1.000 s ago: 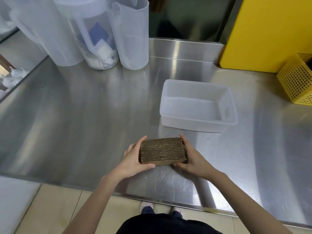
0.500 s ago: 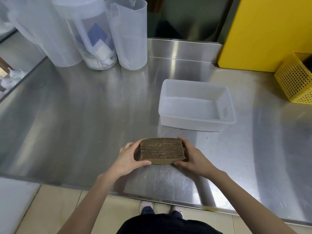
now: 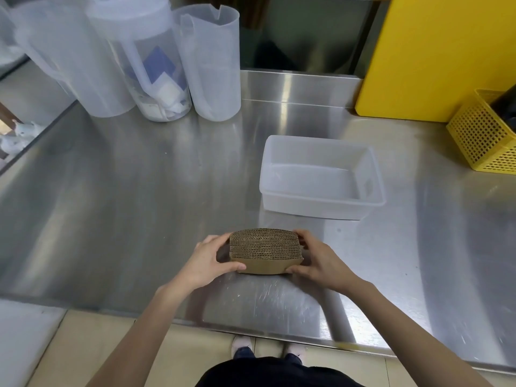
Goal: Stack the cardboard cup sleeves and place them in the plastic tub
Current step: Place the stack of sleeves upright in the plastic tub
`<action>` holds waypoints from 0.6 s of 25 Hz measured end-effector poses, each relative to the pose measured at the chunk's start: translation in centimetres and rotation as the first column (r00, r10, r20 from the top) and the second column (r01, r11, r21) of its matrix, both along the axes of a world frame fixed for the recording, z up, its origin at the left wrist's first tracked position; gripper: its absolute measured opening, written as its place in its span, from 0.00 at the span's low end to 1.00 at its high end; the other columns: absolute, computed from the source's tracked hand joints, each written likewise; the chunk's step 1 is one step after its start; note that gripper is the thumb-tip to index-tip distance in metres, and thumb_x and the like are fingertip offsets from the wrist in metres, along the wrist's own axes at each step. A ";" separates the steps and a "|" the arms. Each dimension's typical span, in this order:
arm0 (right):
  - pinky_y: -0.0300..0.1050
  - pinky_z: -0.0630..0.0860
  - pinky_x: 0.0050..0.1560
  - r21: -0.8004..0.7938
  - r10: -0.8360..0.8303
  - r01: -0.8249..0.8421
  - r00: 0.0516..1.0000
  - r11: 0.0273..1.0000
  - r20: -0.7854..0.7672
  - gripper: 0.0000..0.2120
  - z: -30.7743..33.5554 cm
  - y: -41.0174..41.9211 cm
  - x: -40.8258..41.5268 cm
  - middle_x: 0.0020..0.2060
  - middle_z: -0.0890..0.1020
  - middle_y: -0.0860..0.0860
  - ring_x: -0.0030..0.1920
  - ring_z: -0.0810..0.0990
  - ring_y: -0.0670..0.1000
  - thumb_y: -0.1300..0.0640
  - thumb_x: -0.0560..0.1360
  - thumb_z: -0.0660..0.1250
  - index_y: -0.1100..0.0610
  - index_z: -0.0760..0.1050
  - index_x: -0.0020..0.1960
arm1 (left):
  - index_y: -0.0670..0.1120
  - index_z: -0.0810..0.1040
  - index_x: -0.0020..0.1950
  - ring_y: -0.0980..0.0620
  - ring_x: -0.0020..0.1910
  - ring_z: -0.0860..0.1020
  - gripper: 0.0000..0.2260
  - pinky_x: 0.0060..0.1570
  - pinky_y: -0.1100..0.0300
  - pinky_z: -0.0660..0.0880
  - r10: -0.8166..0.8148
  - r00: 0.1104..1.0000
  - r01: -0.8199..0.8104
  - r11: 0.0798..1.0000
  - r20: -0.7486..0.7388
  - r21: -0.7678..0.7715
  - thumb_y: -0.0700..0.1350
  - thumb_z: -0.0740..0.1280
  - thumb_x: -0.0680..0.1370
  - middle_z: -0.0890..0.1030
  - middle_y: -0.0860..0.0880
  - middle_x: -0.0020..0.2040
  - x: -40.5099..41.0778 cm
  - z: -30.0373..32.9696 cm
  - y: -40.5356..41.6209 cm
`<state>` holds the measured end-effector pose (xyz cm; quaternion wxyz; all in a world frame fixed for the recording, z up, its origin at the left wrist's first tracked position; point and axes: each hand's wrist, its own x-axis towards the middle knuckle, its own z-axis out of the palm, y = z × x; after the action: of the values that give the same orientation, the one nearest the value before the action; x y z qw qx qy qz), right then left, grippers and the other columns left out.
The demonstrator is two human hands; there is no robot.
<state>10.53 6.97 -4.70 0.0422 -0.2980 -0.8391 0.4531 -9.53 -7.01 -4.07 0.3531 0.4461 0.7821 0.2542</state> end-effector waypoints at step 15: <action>0.36 0.73 0.49 -0.067 -0.132 0.124 0.983 0.990 -0.130 0.29 7.4 5.0 -0.6 0.51 0.74 0.47 0.48 0.75 0.52 0.57 0.68 0.72 0.55 0.62 0.64 | 0.47 0.74 0.61 0.72 0.42 0.78 0.23 0.49 0.79 0.71 -0.069 0.981 0.030 0.977 0.179 0.210 0.43 0.73 0.68 0.80 0.59 0.49 -3.3 7.3 7.8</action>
<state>9.98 11.93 2.74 0.1186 -0.3213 -0.7999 0.4928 -12.88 0.84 3.22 0.3824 0.4741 0.7039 0.3654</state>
